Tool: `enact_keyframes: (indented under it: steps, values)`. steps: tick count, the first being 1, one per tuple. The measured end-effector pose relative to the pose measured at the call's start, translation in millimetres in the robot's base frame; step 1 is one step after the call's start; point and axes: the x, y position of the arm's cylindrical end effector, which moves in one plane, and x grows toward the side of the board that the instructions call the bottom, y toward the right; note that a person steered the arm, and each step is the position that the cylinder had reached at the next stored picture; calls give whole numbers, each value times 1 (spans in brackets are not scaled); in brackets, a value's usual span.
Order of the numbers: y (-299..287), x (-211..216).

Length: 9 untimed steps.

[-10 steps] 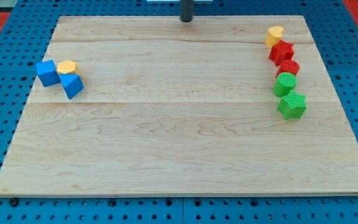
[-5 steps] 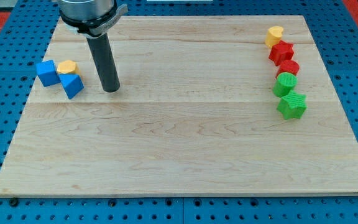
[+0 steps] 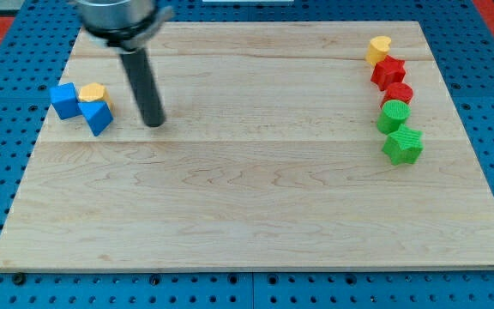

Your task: Slide the yellow hexagon to bottom right

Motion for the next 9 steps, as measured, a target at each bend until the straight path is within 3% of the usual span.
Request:
enact_keyframes:
  steps: [1, 2, 4, 5, 7, 8, 9]
  values:
    - [-24, -73]
    - [-98, -94]
    - [-109, -33]
    - [-70, -12]
    - [-42, -5]
    - [-93, -7]
    - [-97, 16]
